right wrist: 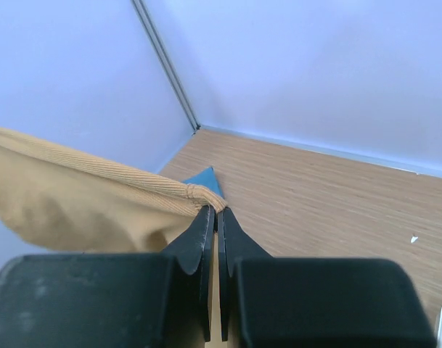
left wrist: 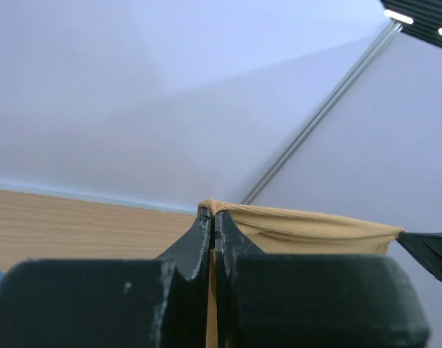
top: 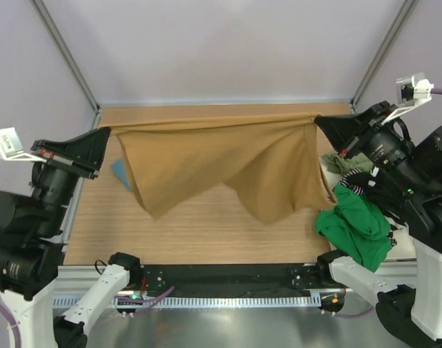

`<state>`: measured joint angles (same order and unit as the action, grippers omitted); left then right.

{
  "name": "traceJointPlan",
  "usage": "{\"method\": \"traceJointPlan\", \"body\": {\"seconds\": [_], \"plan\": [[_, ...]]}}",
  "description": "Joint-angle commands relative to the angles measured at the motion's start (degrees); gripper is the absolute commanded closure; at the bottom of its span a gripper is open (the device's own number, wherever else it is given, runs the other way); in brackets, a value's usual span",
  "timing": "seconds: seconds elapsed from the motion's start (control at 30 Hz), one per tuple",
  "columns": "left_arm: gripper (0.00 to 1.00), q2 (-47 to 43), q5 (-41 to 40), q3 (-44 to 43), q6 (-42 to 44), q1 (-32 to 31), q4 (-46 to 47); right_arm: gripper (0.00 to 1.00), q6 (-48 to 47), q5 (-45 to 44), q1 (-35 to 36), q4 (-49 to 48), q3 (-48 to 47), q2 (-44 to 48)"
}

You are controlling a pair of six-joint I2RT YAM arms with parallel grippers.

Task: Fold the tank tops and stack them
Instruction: Flatten the tank top out

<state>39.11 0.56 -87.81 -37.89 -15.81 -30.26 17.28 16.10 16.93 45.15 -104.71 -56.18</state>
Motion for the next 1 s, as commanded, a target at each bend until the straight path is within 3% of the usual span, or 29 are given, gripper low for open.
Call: {"method": "traceJointPlan", "body": {"seconds": [0.0,0.2,0.37,0.5,0.63,0.73,0.77,0.97], "plan": [[1.00,6.32,-3.20,1.85,0.45,0.26,-1.47,0.99,-1.63,-3.34,-0.58,4.69,1.95,-5.07],[1.00,14.40,-2.76,7.97,-3.50,0.26,-2.52,0.99,-0.93,-7.66,-0.49,2.07,9.66,-13.94],[1.00,20.90,-4.16,25.03,-7.11,0.26,10.20,0.99,1.09,-14.68,-0.58,-7.25,21.28,-22.36],[1.00,36.77,-6.00,32.26,-9.57,0.26,20.40,0.99,1.79,-15.39,-1.28,-17.17,25.34,-33.85],[1.00,52.26,-7.85,28.50,-11.41,1.04,26.82,0.99,3.28,-15.83,-2.51,-19.48,18.68,-47.68],[1.00,62.71,-6.19,19.63,-10.81,2.45,26.40,0.99,4.60,-16.09,-3.22,-20.53,12.70,-55.93],[1.00,65.01,-6.10,14.91,-10.80,2.80,25.52,0.99,4.69,-19.49,-3.30,-20.88,11.38,-57.36],[1.00,74.34,-4.34,5.39,-10.80,5.44,24.37,0.98,3.73,-26.03,-4.18,-20.01,-1.79,-67.47]]}}
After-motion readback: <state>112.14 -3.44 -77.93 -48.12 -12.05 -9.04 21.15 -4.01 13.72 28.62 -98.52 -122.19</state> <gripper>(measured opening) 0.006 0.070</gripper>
